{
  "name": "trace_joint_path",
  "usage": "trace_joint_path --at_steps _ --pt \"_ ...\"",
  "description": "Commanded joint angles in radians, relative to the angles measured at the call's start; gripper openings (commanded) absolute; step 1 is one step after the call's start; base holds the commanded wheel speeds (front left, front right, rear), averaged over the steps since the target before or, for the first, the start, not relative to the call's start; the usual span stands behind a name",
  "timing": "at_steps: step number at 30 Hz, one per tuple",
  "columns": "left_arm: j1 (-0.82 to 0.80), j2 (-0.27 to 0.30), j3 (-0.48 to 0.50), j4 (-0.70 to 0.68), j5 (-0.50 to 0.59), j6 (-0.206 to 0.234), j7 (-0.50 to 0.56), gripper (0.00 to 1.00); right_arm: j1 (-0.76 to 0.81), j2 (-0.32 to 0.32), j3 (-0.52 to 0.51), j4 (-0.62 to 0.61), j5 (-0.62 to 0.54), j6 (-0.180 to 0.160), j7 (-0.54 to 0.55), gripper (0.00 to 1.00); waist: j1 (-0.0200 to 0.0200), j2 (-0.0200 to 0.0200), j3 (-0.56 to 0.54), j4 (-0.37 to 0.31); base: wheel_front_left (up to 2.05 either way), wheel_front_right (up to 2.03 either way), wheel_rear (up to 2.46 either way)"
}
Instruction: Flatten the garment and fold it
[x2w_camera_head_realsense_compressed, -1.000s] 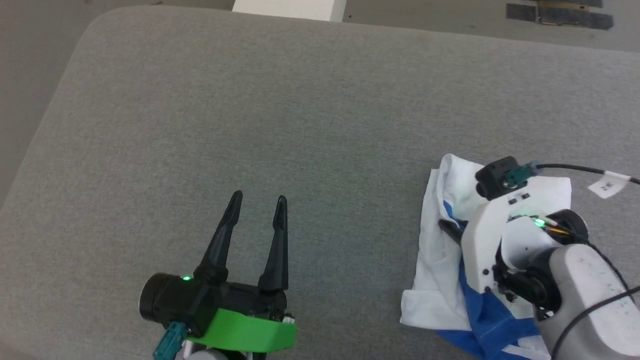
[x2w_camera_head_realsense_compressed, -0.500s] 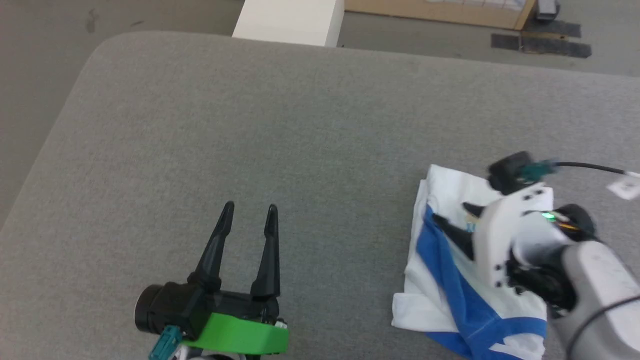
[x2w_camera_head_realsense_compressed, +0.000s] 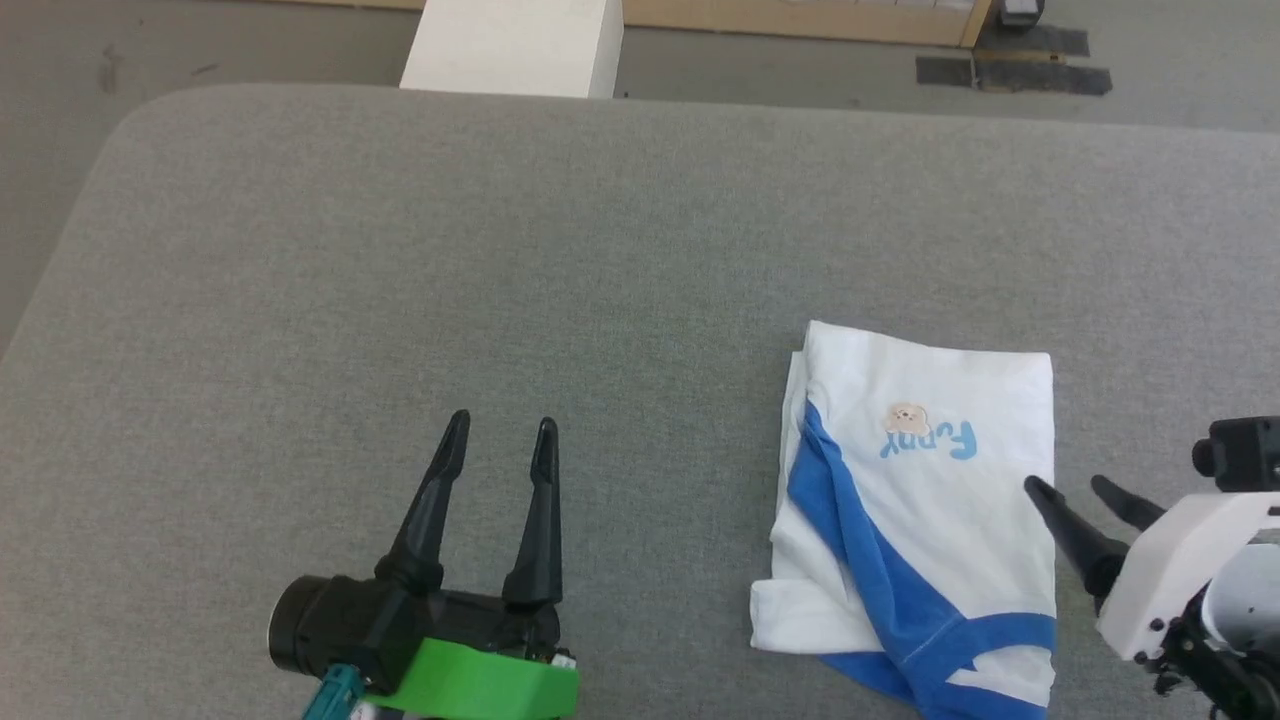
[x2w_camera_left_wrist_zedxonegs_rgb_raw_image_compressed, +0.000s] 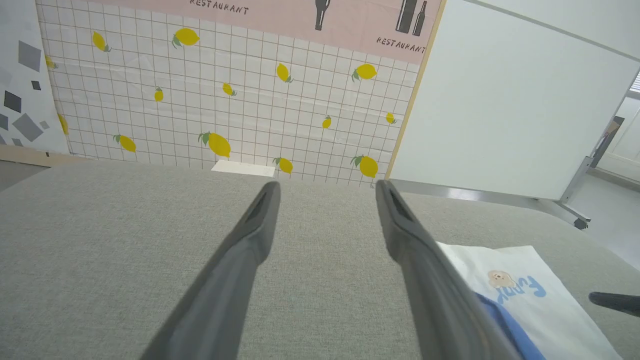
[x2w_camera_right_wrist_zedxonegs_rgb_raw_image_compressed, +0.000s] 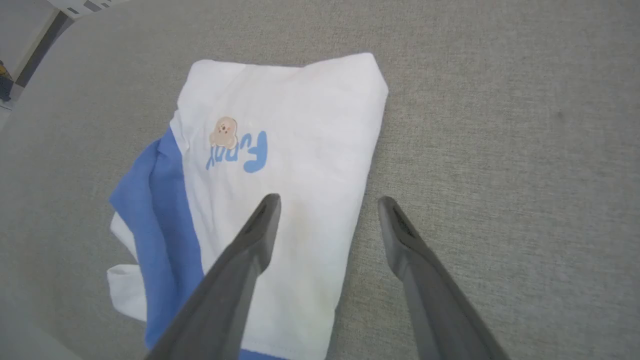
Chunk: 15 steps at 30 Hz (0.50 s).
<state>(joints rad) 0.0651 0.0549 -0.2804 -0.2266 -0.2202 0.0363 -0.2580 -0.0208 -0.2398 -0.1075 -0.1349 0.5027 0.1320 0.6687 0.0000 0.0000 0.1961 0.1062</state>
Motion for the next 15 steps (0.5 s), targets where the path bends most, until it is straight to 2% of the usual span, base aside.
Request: trace_joint_path --at_steps 1,8,9,10,11,12,15 --pt "-0.009 -0.005 -0.004 0.000 0.007 -0.003 -0.004 1.00 -0.001 0.020 -0.006 0.008 -0.004 -0.001 0.002 1.00 0.0000 0.0000 0.024 0.005 0.00 0.00 0.00" --pt "-0.041 -0.005 -0.023 0.010 0.021 -0.007 -0.004 1.00 -0.041 0.076 -0.046 0.110 -0.047 -0.001 0.001 1.00 0.0000 0.0000 0.067 0.044 0.00 0.00 0.00" --pt "-0.057 -0.005 -0.028 0.008 0.024 -0.006 -0.004 1.00 -0.072 0.085 -0.068 0.167 -0.059 -0.001 -0.008 1.00 0.0000 0.0000 0.093 0.060 0.00 0.00 0.00" --pt "-0.061 -0.005 -0.029 0.008 0.024 -0.005 -0.004 1.00 -0.079 0.086 -0.068 0.178 -0.058 -0.001 -0.009 0.80 0.0000 0.0000 0.096 0.062 0.00 0.00 0.00" --pt "-0.064 -0.005 -0.030 0.008 0.024 -0.004 -0.004 1.00 -0.088 0.089 -0.068 0.192 -0.056 -0.001 -0.012 0.28 0.0000 0.0000 0.099 0.062 0.00 0.00 0.00" --pt "-0.067 -0.005 -0.030 0.009 0.024 -0.003 -0.004 1.00 -0.094 0.087 -0.062 0.200 -0.055 -0.001 -0.013 0.00 0.0000 0.0000 0.101 0.062 0.00 0.00 0.00" --pt "-0.084 -0.005 -0.031 0.015 0.024 0.004 -0.004 1.00 -0.137 0.073 -0.023 0.233 -0.056 -0.001 -0.051 0.00 0.0000 0.0000 0.090 0.041 0.00 0.00 0.00"
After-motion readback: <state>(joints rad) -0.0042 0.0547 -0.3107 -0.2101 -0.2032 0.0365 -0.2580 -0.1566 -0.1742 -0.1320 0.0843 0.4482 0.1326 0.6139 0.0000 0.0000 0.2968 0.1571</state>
